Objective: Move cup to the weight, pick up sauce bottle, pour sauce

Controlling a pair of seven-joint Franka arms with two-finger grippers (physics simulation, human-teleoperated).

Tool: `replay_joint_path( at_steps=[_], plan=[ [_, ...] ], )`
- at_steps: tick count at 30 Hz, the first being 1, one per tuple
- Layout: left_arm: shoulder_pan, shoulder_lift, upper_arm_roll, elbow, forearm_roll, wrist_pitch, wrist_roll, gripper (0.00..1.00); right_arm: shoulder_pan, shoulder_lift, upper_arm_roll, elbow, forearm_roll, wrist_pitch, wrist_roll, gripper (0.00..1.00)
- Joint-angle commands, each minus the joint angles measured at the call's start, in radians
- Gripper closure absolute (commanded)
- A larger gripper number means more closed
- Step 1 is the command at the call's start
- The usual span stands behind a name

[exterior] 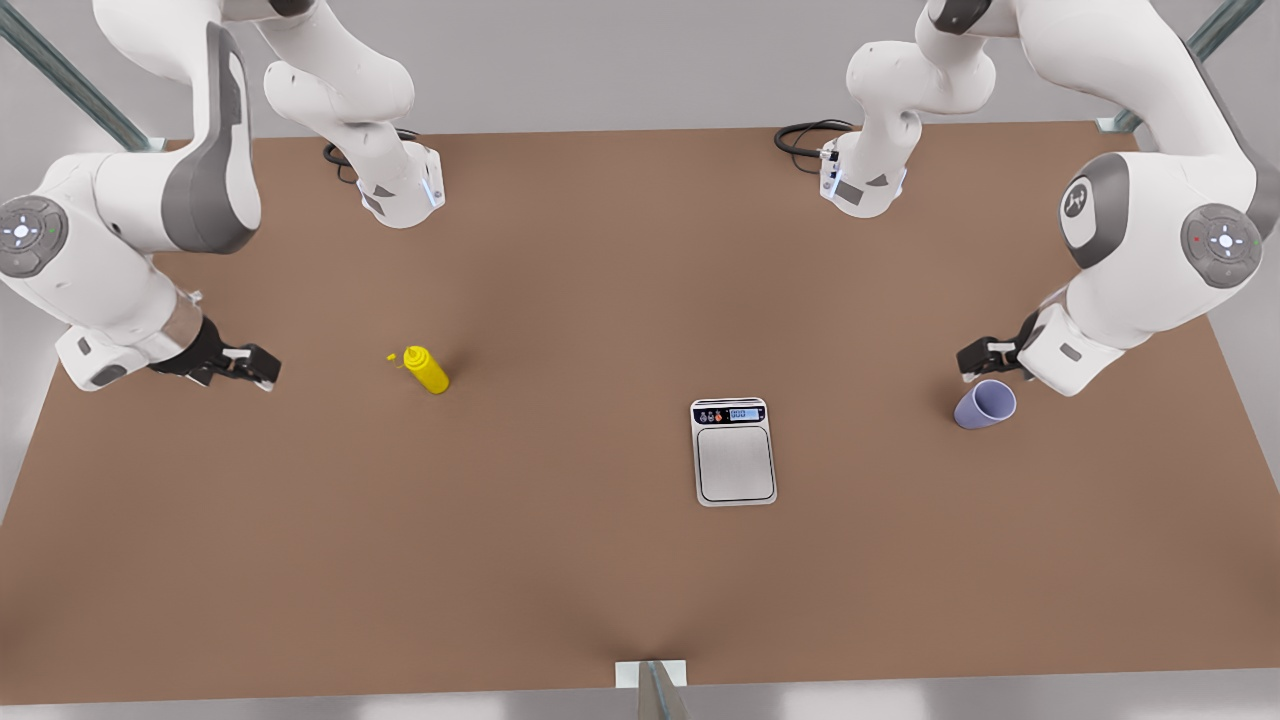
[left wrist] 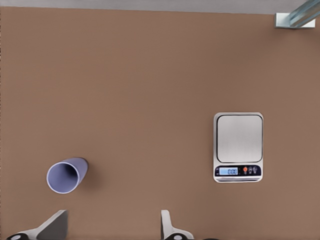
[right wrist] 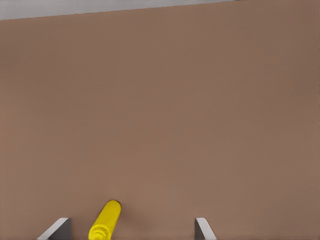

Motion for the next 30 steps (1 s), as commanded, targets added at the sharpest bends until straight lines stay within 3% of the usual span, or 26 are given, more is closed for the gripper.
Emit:
replay_joint_path(
  at_steps=[1, 4, 7, 11, 20, 30],
  plan=[
    [0.001, 0.0, 0.003, 0.001, 0.009, 0.0, 0.001, 0.0, 0.001, 0.001, 0.0, -0.001, 0.002, 0.006, 0.0, 0.0],
    [0.064, -0.003, 0.014, -0.12, 0.031, 0.029, -0.005, 0.0, 0.006, -0.001, 0.0, -0.001, 0.006, 0.014, -0.003, 0.0],
    [0.21, -0.001, 0.013, -0.321, 0.031, 0.227, 0.055, 0.0, 0.012, -0.001, 0.002, -0.001, 0.008, 0.036, -0.08, 0.0],
    [0.247, 0.011, 0.013, -0.487, 0.008, 0.397, 0.093, 0.0, 0.012, 0.001, 0.005, -0.001, 0.009, 0.043, -0.082, 0.0],
    [0.36, 0.094, 0.014, -0.61, 0.002, 0.56, 0.161, 0.0, 0.012, 0.022, 0.005, 0.016, 0.009, 0.039, -0.082, 0.0],
    [0.363, 0.196, 0.013, -0.648, -0.002, 0.67, 0.178, 0.0, 0.012, 0.02, 0.005, 0.015, 0.008, 0.04, -0.083, 0.0]
  ],
)
